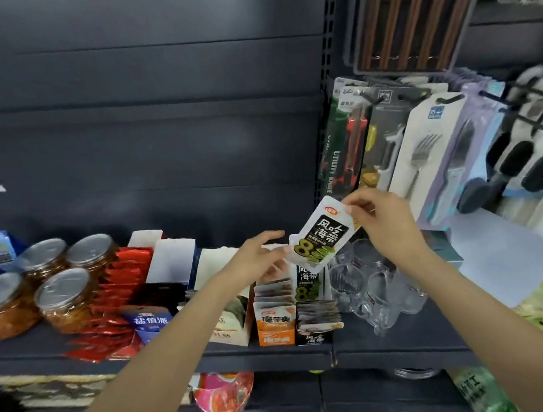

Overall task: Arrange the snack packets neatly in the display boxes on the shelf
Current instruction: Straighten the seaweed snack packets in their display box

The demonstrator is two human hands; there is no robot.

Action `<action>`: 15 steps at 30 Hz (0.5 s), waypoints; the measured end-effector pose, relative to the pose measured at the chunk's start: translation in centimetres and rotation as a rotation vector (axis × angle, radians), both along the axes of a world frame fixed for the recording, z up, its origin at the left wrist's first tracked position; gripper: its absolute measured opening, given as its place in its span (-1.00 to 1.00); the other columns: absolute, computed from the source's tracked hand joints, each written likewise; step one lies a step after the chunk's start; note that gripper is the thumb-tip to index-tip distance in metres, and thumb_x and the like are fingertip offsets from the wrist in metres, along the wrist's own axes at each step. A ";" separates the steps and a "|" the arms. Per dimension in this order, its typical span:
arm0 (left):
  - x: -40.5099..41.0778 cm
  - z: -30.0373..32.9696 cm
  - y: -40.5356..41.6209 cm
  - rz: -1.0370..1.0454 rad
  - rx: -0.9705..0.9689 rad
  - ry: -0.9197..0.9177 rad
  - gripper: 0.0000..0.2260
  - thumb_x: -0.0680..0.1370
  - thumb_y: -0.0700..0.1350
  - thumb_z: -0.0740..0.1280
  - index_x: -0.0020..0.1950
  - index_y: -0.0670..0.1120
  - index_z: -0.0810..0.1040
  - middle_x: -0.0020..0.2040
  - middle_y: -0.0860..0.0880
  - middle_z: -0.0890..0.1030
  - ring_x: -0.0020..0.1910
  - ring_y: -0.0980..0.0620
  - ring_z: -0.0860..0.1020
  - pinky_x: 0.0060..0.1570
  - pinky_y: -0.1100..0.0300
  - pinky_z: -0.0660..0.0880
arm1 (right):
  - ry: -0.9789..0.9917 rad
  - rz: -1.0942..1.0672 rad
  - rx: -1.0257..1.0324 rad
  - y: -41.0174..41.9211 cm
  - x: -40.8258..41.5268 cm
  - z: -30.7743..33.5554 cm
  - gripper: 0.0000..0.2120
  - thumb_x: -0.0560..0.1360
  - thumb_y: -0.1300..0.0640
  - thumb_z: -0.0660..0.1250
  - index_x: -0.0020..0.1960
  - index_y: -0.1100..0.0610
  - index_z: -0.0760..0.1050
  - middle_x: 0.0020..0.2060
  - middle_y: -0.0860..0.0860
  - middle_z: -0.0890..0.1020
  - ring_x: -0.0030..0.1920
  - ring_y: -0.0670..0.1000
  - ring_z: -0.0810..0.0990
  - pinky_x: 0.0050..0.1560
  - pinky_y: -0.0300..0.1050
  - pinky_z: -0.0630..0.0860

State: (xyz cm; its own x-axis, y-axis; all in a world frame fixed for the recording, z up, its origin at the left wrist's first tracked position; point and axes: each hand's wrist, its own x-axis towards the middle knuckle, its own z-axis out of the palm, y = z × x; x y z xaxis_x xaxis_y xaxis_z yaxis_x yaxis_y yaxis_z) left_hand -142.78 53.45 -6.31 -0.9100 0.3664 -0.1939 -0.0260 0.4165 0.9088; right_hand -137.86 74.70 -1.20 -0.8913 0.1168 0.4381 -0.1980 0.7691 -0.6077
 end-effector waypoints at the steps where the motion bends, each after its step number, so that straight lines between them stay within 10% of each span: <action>1: 0.0 0.4 0.1 0.042 0.073 -0.112 -0.67 0.57 0.04 0.29 0.31 -0.01 0.43 -0.26 -0.02 0.64 -0.33 0.06 0.55 -0.25 0.22 0.49 | 0.021 -0.018 -0.047 0.0 0.1 0.3 -0.89 0.53 0.25 0.29 -0.06 0.13 0.60 -0.19 -0.08 0.60 -0.24 -0.18 0.49 -0.22 -0.44 0.34; 6: -0.4 1.7 0.4 0.209 0.449 -0.498 -0.57 0.58 0.15 0.19 0.10 -0.22 0.54 -0.05 -0.16 0.69 -0.18 0.00 0.63 -0.22 0.18 0.52 | 0.080 0.011 -0.333 0.5 0.4 0.4 -0.84 0.51 0.27 0.32 -0.13 0.04 0.59 -0.20 -0.09 0.64 -0.15 -0.04 0.60 -0.03 -0.06 0.55; 11: -0.1 2.2 -0.1 0.195 0.600 -0.336 -0.79 0.57 -0.24 0.28 0.17 -0.21 0.58 0.07 -0.14 0.65 -0.04 0.07 0.62 -0.17 0.31 0.54 | 0.152 -0.024 -0.479 0.8 1.1 -0.9 -0.83 0.50 0.26 0.34 -0.06 0.03 0.63 -0.04 0.00 0.65 0.01 -0.07 0.58 0.06 -0.32 0.48; 15: 0.9 2.8 0.1 0.171 0.605 -0.113 -0.68 0.54 -0.34 0.28 0.23 -0.05 0.55 0.05 -0.08 0.65 0.04 0.04 0.60 -0.05 0.29 0.54 | -0.022 -0.040 -0.921 0.5 0.7 -1.3 -0.78 0.57 0.27 0.21 0.05 0.11 0.62 0.07 0.07 0.65 0.08 0.00 0.60 0.08 -0.15 0.54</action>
